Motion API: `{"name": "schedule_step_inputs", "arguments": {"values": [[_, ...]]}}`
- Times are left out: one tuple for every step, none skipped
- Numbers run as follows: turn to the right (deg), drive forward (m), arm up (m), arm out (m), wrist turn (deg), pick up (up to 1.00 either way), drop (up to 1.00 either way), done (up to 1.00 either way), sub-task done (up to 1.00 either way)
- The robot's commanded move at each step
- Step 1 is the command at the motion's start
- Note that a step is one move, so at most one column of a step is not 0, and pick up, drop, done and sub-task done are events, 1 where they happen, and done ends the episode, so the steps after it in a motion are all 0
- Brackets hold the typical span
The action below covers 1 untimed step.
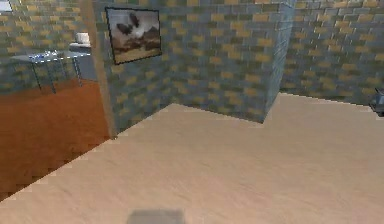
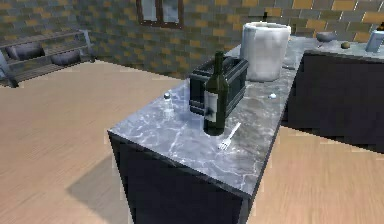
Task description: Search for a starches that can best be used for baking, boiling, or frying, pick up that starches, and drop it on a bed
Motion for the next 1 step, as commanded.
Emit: {"name": "schedule_step_inputs", "arguments": {"values": [[0.0, 0.10, 0.00, 0.00, 0.0, 0.00, 0.00, 0.00, 0.00]]}}
